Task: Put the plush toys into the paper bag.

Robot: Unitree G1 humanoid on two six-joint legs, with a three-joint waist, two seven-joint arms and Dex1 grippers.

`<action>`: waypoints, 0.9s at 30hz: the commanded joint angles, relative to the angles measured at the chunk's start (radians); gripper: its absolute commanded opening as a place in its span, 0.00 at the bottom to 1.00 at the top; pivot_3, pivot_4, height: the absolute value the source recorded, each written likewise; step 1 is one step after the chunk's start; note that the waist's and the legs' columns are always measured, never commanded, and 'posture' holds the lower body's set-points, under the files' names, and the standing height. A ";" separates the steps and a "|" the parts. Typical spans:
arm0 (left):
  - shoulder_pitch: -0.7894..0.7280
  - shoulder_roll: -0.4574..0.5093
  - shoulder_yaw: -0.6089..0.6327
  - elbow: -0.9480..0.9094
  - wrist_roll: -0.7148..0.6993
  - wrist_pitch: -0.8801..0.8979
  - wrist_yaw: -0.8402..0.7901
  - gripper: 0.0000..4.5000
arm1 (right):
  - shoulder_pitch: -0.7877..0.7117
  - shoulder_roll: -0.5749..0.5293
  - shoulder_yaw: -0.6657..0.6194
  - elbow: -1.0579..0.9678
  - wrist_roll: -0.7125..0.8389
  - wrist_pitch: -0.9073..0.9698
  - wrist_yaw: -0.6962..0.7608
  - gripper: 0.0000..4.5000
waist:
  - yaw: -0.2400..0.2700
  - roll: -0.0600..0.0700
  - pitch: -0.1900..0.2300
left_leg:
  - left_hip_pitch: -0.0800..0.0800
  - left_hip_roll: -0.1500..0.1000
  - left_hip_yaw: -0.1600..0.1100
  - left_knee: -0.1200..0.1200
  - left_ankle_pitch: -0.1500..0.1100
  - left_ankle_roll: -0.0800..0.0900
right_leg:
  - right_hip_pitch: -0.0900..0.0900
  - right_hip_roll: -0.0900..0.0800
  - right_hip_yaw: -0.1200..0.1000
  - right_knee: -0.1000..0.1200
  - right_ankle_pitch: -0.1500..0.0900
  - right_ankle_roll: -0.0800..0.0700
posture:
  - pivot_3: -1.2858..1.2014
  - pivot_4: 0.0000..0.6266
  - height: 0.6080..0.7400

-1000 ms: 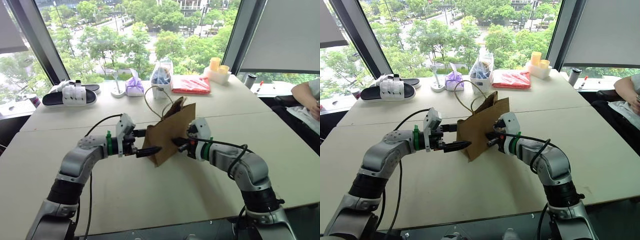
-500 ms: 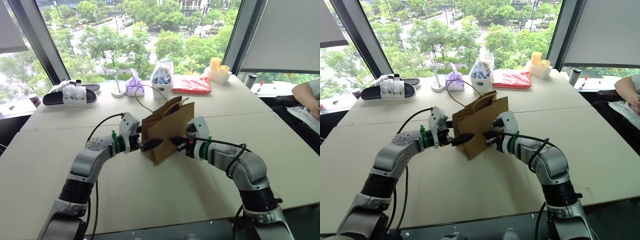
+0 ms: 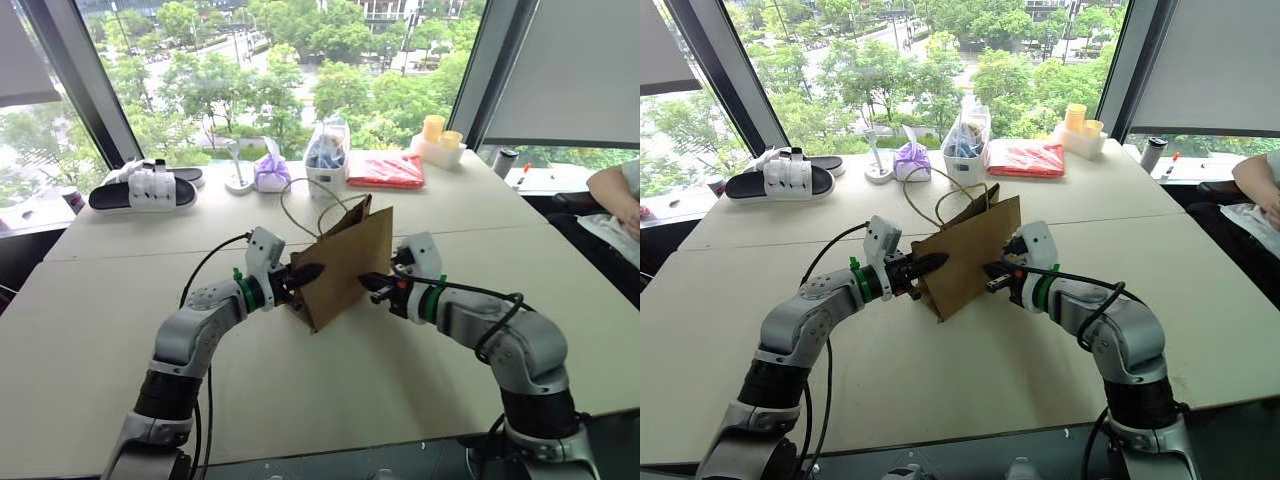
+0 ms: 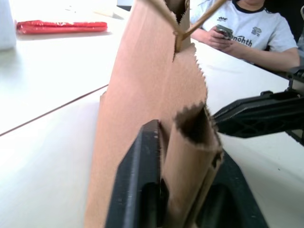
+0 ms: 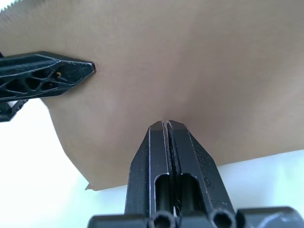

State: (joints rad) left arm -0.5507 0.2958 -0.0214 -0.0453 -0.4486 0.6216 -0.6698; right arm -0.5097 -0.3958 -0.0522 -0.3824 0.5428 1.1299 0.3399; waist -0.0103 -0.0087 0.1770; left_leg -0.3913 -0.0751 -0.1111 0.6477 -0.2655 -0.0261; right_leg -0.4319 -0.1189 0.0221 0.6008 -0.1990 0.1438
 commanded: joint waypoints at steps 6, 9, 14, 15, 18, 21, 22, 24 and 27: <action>-0.163 0.097 0.019 0.208 -0.074 -0.089 -0.347 0.21 | 0.067 -0.220 -0.188 -0.070 0.043 -0.044 0.117 0.00 | 0.001 0.000 0.000 | 0.000 0.000 0.000 0.000 0.000 0.000 | 0.002 0.000 -0.002 -0.002 0.000 0.000 | 0.52 0.24 1.00; -0.343 0.113 0.012 0.424 -0.078 -0.131 -0.540 0.21 | 0.122 -0.311 -0.304 -0.076 0.057 -0.053 0.159 0.00 | 0.007 0.000 0.000 | 0.000 0.000 0.000 0.001 0.000 0.000 | 0.002 0.000 -0.002 -0.003 0.000 0.000 | 0.52 0.24 1.00; -0.505 0.089 0.000 0.664 -0.024 -0.210 -0.646 0.21 | 0.187 -0.374 -0.418 -0.105 0.069 -0.043 0.158 0.00 | 0.000 0.000 0.000 | 0.000 -0.001 0.000 0.001 -0.002 0.003 | 0.004 0.000 -0.003 -0.004 0.000 0.000 | 0.52 0.24 1.00; -0.521 0.085 0.001 0.693 -0.017 -0.221 -0.656 0.21 | 0.194 -0.378 -0.429 -0.111 0.073 -0.041 0.156 0.00 | -0.003 0.000 0.000 | 0.000 0.000 0.000 0.001 -0.002 0.003 | 0.004 0.000 -0.003 -0.004 0.000 0.000 | 0.52 0.24 1.00; -0.544 0.073 0.001 0.742 -0.002 -0.249 -0.706 0.21 | 0.215 -0.374 -0.464 -0.152 0.095 -0.023 0.141 0.00 | -0.008 0.000 0.000 | 0.001 0.000 0.001 0.001 -0.002 0.004 | 0.004 0.000 -0.003 -0.004 0.000 0.000 | 0.52 0.24 1.00; -0.553 0.067 -0.005 0.771 0.025 -0.271 -0.722 0.21 | 0.219 -0.366 -0.470 -0.177 0.109 -0.009 0.119 0.00 | -0.003 0.000 0.000 | 0.001 0.000 0.000 0.001 -0.002 0.004 | 0.003 0.000 -0.002 -0.003 0.000 0.000 | 0.52 0.24 1.00; -0.555 0.065 -0.007 0.778 0.034 -0.279 -0.724 0.21 | 0.219 -0.365 -0.469 -0.182 0.114 -0.006 0.112 0.00 | -0.002 0.000 0.000 | 0.000 0.000 0.000 0.001 -0.002 0.004 | 0.004 0.000 -0.002 -0.003 0.000 0.001 | 0.52 0.24 1.00; -0.556 0.063 -0.007 0.790 0.049 -0.282 -0.723 0.21 | 0.218 -0.363 -0.465 -0.188 0.124 -0.002 0.103 0.00 | 0.002 0.000 0.000 | 0.000 0.000 0.000 0.002 -0.002 0.004 | 0.004 0.000 -0.002 -0.003 0.000 0.001 | 0.52 0.24 1.00; -0.542 0.065 -0.011 0.791 0.082 -0.309 -0.712 0.21 | 0.209 -0.362 -0.448 -0.184 0.132 -0.003 0.091 0.00 | 0.003 0.000 0.000 | 0.000 0.000 0.000 0.002 -0.002 0.004 | 0.004 0.000 -0.002 -0.003 0.000 0.001 | 0.52 0.24 1.00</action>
State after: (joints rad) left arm -1.0701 0.3602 -0.0267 0.7531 -0.3811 0.3379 -1.3853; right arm -0.2835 -0.7573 -0.4867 -0.5376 0.6614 1.1302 0.4392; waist -0.0070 -0.0091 0.1774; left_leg -0.3916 -0.0752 -0.1111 0.6502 -0.2675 -0.0225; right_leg -0.4281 -0.1192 0.0197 0.5977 -0.1991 0.1444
